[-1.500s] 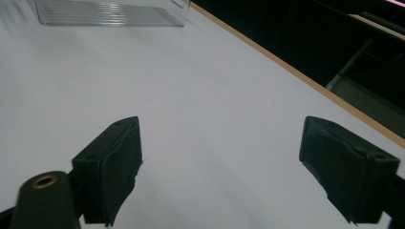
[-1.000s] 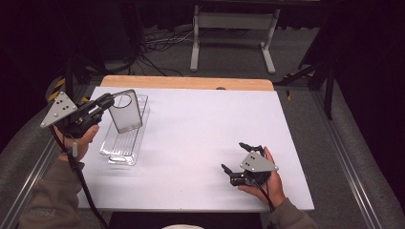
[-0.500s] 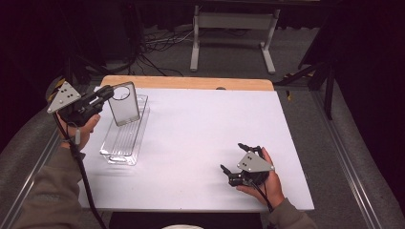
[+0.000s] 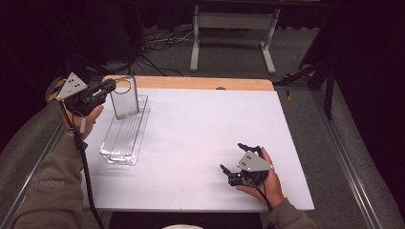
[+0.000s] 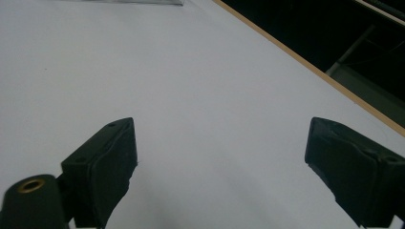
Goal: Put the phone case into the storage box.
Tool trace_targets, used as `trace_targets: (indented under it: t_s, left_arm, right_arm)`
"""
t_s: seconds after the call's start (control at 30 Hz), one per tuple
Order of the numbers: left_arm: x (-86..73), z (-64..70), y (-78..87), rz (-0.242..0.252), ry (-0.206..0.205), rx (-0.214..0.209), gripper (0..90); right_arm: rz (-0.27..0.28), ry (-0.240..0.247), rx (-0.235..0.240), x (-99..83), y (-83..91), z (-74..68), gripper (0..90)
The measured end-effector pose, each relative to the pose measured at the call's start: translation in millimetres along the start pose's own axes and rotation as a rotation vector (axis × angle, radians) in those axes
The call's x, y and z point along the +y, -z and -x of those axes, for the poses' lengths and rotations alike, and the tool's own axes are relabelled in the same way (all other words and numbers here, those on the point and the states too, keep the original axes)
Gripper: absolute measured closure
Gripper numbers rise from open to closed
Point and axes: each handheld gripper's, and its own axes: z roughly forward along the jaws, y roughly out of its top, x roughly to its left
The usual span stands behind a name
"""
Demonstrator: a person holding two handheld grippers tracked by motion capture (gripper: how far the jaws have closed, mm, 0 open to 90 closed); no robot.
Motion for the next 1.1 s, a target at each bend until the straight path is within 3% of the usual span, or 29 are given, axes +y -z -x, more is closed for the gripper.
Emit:
trace_targets:
  t_s: [0.5,0.7,0.87,1.1]
  left_arm:
    - [-20.3,-17.1,-41.3,-0.051,0.019,0.007,80.0]
    - [-31.1,-20.2,-55.7,-0.055,0.045,-0.021,80.0]
    - [-40.7,-21.9,-65.5,-0.07,0.065,-0.015,80.0]
    - [-46.4,-29.6,-65.6,-0.058,0.089,-0.013,79.9]
  right_arm:
    - [-0.029,0.02,-0.01,2.6,-6.2,0.3,12.0]
    - [-0.034,0.015,-0.004,2.2,-6.3,-1.5,12.1]
    - [-0.039,0.012,-0.008,1.6,-5.4,-1.4,12.1]
    - [-0.041,0.016,-0.007,1.8,-5.9,-2.4,12.0]
